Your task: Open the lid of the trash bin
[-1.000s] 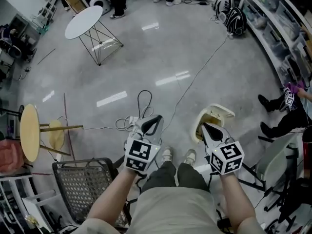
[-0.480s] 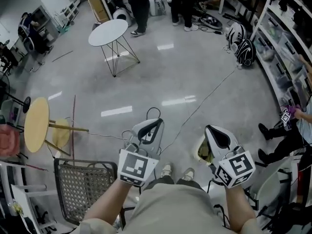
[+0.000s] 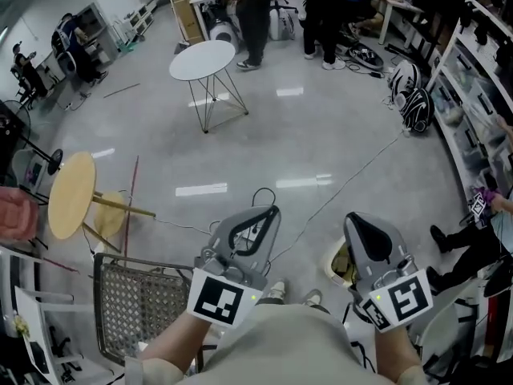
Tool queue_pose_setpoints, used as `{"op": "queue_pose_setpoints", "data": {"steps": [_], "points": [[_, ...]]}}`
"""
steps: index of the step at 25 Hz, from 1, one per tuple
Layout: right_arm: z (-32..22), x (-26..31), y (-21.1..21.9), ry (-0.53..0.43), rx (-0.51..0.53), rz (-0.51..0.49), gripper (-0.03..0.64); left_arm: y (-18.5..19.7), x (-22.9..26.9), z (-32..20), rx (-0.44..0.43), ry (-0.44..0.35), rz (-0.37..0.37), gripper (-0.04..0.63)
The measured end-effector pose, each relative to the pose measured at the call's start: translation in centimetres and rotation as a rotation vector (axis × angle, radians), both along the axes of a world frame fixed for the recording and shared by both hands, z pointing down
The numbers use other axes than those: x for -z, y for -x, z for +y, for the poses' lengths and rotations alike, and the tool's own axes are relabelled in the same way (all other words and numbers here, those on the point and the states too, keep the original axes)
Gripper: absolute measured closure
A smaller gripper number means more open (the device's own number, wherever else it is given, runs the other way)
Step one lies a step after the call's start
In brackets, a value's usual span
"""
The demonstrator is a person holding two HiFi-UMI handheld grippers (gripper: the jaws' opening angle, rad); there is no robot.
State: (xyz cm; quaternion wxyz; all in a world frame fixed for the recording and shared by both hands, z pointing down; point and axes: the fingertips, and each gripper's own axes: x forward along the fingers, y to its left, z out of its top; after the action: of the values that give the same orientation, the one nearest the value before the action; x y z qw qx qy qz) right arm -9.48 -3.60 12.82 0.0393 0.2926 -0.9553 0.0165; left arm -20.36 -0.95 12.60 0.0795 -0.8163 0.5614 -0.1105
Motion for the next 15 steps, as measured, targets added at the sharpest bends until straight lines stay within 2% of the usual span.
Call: {"op": "queue_pose_setpoints", "data": {"steps": [7, 11, 15], "points": [[0.8, 0.8, 1.0, 0.001, 0.029, -0.028, 0.614, 1.9, 0.3, 0.8, 0.066, 0.023, 0.04, 0.594], [1.0, 0.8, 1.2, -0.004, 0.032, -0.018, 0.614, 2.4, -0.1, 1.0, 0.088, 0.02, 0.021, 0.594], [0.9, 1.0, 1.2, -0.018, 0.035, -0.011, 0.614, 2.6, -0.7, 1.0, 0.102, 0.044, 0.055, 0.594]]}}
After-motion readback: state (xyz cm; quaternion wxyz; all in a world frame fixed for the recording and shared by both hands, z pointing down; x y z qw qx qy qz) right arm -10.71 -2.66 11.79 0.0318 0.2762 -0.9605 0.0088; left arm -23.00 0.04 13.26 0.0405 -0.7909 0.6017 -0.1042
